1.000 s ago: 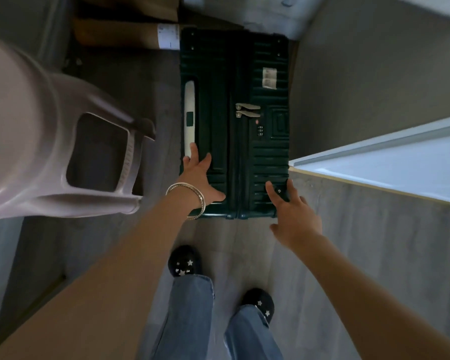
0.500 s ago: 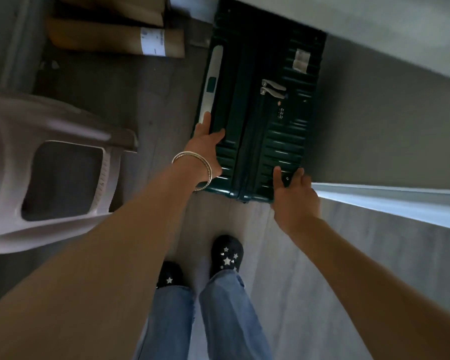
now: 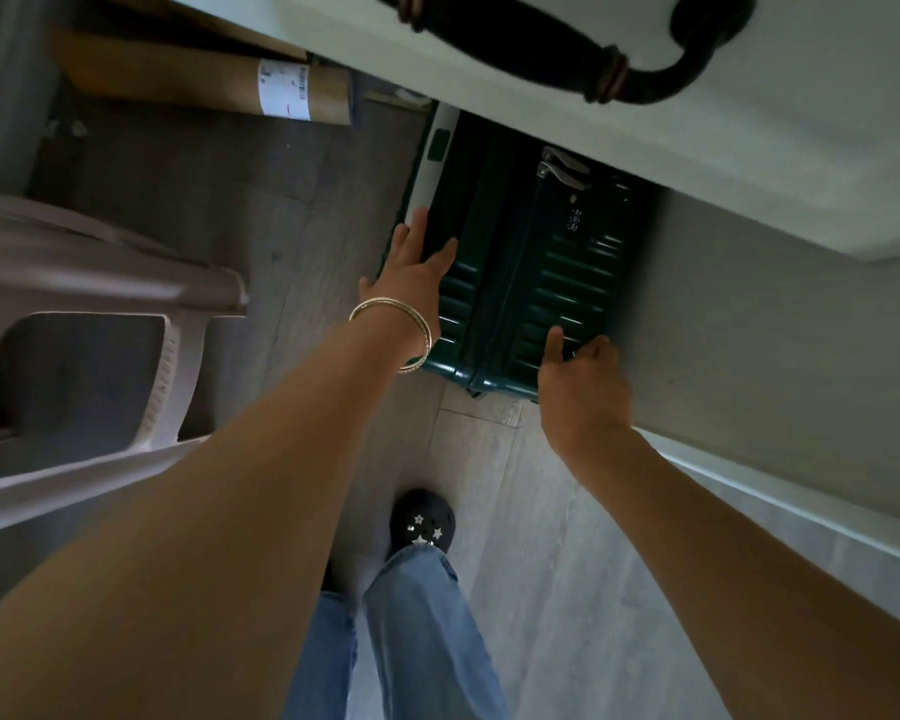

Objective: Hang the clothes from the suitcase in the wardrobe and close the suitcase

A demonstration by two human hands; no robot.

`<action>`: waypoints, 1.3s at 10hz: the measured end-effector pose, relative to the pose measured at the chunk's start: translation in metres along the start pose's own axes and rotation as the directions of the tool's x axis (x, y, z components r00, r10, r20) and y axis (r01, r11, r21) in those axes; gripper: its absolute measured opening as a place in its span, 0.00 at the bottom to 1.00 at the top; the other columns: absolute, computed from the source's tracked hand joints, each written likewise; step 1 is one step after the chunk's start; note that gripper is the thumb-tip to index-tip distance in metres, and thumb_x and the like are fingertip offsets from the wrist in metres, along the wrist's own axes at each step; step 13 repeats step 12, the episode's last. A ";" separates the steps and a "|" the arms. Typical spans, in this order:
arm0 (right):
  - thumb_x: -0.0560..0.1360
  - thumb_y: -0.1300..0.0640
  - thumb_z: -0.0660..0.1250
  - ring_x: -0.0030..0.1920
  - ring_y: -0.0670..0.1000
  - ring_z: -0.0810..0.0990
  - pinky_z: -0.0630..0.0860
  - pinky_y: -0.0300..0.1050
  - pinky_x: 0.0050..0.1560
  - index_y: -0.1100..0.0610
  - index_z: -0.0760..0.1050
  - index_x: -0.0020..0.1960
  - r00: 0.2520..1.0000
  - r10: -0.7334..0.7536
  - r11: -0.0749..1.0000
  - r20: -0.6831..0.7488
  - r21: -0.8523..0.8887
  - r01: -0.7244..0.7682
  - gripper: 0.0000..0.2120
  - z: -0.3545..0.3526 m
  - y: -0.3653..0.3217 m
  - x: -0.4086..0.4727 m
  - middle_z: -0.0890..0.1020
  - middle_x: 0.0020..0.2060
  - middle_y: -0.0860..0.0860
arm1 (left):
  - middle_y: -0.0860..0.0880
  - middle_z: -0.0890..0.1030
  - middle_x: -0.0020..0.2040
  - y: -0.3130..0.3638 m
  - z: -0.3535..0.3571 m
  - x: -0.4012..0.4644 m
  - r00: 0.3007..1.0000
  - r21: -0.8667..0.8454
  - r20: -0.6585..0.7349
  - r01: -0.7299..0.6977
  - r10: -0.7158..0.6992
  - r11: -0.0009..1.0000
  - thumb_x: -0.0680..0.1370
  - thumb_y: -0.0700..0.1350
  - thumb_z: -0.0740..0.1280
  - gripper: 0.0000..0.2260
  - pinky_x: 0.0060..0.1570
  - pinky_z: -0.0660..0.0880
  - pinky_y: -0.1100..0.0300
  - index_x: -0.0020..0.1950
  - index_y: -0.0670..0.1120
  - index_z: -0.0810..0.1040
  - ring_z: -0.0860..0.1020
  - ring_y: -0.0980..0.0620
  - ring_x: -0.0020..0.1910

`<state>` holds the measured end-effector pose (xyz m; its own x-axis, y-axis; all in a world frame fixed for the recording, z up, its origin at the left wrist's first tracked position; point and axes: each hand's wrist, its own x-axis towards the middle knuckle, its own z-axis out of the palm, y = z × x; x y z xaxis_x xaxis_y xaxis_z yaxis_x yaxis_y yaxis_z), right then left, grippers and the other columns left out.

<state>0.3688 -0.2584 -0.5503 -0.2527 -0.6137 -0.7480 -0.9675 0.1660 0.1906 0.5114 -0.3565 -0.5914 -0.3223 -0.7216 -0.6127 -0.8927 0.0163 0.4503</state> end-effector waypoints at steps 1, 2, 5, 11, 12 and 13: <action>0.77 0.63 0.61 0.73 0.67 0.57 0.69 0.52 0.64 0.61 0.44 0.77 1.000 0.009 1.000 -0.010 -0.030 -0.009 0.35 -0.001 0.010 0.008 0.62 0.68 0.73 | 0.49 0.35 0.77 0.013 0.005 0.003 0.994 -0.024 -0.051 0.094 -0.095 0.995 0.72 0.29 0.67 0.40 0.73 0.52 0.38 0.75 0.58 0.54 0.39 0.45 0.77; 0.78 0.63 0.61 0.72 0.68 0.58 0.67 0.53 0.66 0.61 0.45 0.77 1.000 0.024 0.996 -0.016 -0.080 -0.025 0.34 0.000 0.023 0.014 0.63 0.68 0.73 | 0.45 0.37 0.77 0.025 0.008 0.005 0.968 -0.105 -0.041 0.243 -0.248 0.964 0.72 0.30 0.68 0.42 0.70 0.57 0.36 0.73 0.64 0.54 0.46 0.36 0.76; 0.77 0.63 0.61 0.73 0.67 0.56 0.67 0.54 0.65 0.60 0.44 0.77 0.999 0.040 0.998 -0.028 -0.049 -0.041 0.35 0.003 0.036 0.013 0.59 0.70 0.72 | 0.38 0.58 0.73 0.033 0.019 0.013 0.956 -0.237 0.026 0.289 -0.291 0.927 0.77 0.38 0.63 0.34 0.67 0.67 0.44 0.75 0.61 0.50 0.67 0.37 0.68; 0.75 0.62 0.64 0.70 0.62 0.64 0.68 0.56 0.66 0.56 0.40 0.77 0.999 0.042 0.970 0.021 0.238 -0.045 0.41 -0.004 0.031 -0.016 0.54 0.76 0.57 | 0.45 0.74 0.66 0.004 -0.006 -0.067 0.994 -0.019 0.096 0.054 -0.052 0.998 0.73 0.32 0.65 0.22 0.62 0.73 0.58 0.65 0.48 0.74 0.76 0.45 0.62; 0.75 0.62 0.63 0.52 0.57 0.77 0.75 0.48 0.49 0.60 0.62 0.72 1.000 0.016 0.964 -0.025 0.265 -0.009 0.26 -0.013 0.021 -0.037 0.77 0.53 0.58 | 0.46 0.75 0.65 0.005 -0.024 -0.086 0.991 0.022 0.122 0.057 -0.059 0.998 0.73 0.34 0.65 0.21 0.59 0.72 0.60 0.64 0.49 0.76 0.77 0.46 0.61; 0.75 0.62 0.63 0.52 0.57 0.77 0.75 0.48 0.49 0.60 0.62 0.72 1.000 0.016 0.964 -0.025 0.265 -0.009 0.26 -0.013 0.021 -0.037 0.77 0.53 0.58 | 0.46 0.75 0.65 0.005 -0.024 -0.086 0.991 0.022 0.122 0.057 -0.059 0.998 0.73 0.34 0.65 0.21 0.59 0.72 0.60 0.64 0.49 0.76 0.77 0.46 0.61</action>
